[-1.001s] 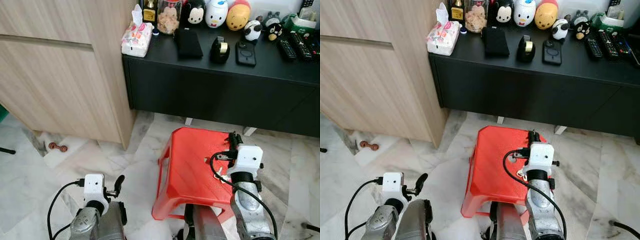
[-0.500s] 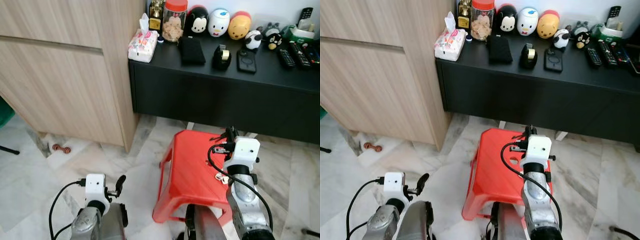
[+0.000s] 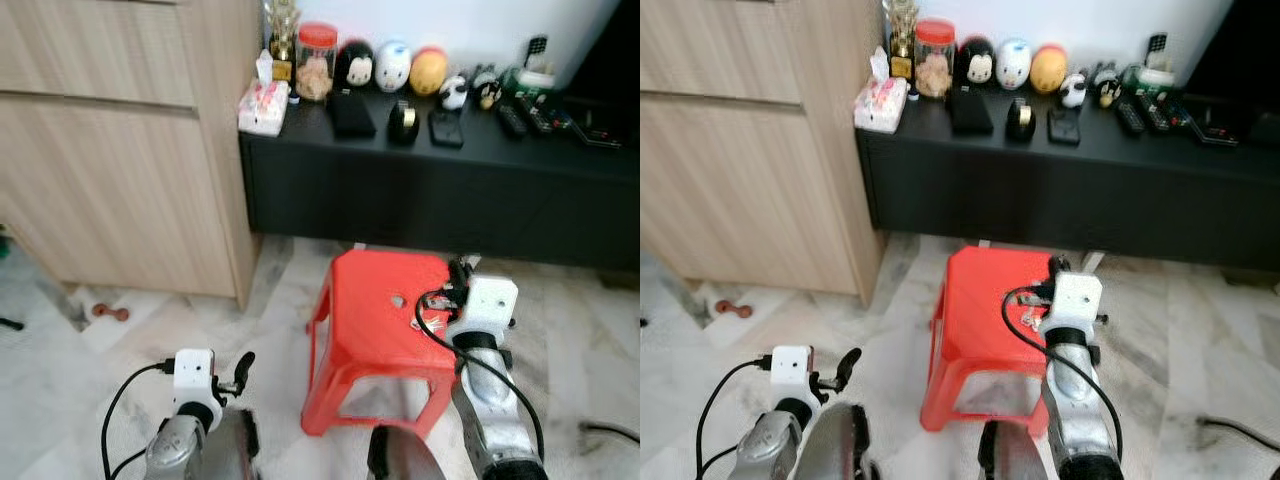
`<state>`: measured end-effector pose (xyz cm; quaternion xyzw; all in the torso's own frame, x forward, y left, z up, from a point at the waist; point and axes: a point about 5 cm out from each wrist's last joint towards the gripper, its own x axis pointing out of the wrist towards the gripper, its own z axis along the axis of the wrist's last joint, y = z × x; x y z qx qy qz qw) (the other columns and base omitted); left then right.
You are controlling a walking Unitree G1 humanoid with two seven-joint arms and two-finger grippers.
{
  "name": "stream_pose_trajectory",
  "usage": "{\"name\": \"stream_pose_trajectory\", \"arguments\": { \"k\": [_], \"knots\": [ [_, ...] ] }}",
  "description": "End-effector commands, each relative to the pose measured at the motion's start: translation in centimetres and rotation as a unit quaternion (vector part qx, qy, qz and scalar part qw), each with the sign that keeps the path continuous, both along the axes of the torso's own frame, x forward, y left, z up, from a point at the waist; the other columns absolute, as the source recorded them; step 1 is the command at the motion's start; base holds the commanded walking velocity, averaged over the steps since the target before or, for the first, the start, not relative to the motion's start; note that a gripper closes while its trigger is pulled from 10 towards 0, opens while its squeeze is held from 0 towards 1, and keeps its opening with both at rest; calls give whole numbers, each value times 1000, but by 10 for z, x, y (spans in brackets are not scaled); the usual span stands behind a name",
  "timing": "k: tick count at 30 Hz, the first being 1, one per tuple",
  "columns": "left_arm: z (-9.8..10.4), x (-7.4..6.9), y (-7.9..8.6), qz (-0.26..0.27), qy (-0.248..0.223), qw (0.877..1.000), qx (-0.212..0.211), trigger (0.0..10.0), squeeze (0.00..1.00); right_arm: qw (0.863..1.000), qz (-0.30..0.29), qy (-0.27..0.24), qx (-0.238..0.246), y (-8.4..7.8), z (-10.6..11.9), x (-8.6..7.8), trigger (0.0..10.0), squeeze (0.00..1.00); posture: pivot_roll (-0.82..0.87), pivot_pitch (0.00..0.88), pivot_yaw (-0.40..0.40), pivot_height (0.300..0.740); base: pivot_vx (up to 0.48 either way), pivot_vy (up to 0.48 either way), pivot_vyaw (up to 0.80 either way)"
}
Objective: Hang keys on a hook
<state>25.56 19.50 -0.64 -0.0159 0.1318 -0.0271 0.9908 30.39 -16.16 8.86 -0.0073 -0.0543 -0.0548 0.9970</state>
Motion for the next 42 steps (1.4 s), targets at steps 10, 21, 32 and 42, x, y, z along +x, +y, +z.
{"name": "stream_pose_trajectory", "arguments": {
  "k": [10,21,32,42],
  "knots": [
    [-3,-2,-2,-2,6,1000,-3,10000,0,1000,-1,8,3,-2,-2,0,10000,0,109,66,-79,594,-340,0,0],
    [-3,-2,0,2,6,1000,3,10000,0,1000,9,3,3,-1,1,0,10000,0,111,102,-83,594,-56,0,0],
    [-3,-3,0,5,5,1000,5,10000,0,1000,2,9,0,-4,-1,-1,10000,0,111,127,-86,649,0,0,0],
    [-4,-4,1,8,7,1000,6,10000,0,1000,2,10,-4,-5,0,-1,10000,0,110,130,-88,709,0,0,0]
  ]
}}
